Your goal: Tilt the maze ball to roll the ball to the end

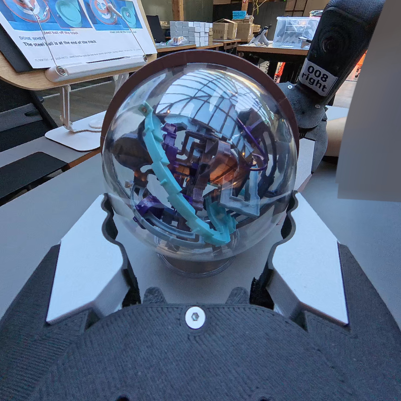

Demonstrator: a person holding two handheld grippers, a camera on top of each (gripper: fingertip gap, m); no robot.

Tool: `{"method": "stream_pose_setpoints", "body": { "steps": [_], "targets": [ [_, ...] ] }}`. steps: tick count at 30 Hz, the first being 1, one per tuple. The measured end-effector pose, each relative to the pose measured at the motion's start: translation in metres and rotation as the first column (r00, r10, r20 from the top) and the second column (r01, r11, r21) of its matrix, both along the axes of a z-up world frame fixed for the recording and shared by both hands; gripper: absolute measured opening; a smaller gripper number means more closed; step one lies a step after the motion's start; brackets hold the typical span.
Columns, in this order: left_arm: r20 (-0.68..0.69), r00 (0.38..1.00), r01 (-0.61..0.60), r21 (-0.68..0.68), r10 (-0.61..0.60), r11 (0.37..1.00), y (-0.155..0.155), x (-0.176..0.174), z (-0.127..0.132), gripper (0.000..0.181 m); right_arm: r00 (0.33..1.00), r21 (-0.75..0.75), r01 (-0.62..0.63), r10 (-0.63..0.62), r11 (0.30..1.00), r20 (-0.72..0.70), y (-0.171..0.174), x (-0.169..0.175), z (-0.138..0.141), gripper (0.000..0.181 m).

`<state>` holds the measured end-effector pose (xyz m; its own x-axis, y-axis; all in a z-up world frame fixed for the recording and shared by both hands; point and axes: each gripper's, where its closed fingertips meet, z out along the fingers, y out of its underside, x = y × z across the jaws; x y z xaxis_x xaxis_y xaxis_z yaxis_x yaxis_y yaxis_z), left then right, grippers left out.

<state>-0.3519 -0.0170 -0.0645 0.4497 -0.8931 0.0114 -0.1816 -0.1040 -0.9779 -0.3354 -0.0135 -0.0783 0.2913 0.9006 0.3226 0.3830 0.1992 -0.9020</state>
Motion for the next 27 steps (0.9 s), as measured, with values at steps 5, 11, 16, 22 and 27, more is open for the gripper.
{"method": "stream_pose_setpoints", "body": {
  "steps": [5, 11, 16, 22, 27],
  "targets": [
    [-0.043, 0.999, 0.009, 0.033, -0.007, 0.999, -0.001, -0.002, -0.003, 0.151, 1.000, -0.002, -0.006, 0.006, 1.000, 0.002, 0.000, 0.000, -0.001, 0.156],
    [-0.102, 0.994, -0.028, 0.106, 0.039, 0.994, 0.002, 0.000, -0.007, 0.155, 1.000, -0.015, -0.004, 0.005, 1.000, 0.018, 0.001, 0.001, -0.004, 0.156],
    [-0.109, 0.993, -0.030, 0.102, 0.041, 0.994, 0.002, 0.000, -0.008, 0.156, 0.997, 0.018, -0.027, 0.026, 0.999, 0.073, 0.003, 0.005, -0.007, 0.154],
    [-0.054, 0.998, -0.007, 0.062, 0.010, 0.998, 0.002, -0.001, -0.005, 0.155, 0.961, 0.077, -0.087, 0.063, 0.993, 0.268, 0.008, 0.017, -0.022, 0.145],
    [-0.045, 0.999, 0.003, 0.061, 0.000, 0.998, 0.002, -0.002, -0.003, 0.155, 0.951, 0.082, -0.076, 0.047, 0.994, 0.304, 0.011, 0.018, -0.023, 0.143]
  ]
}}
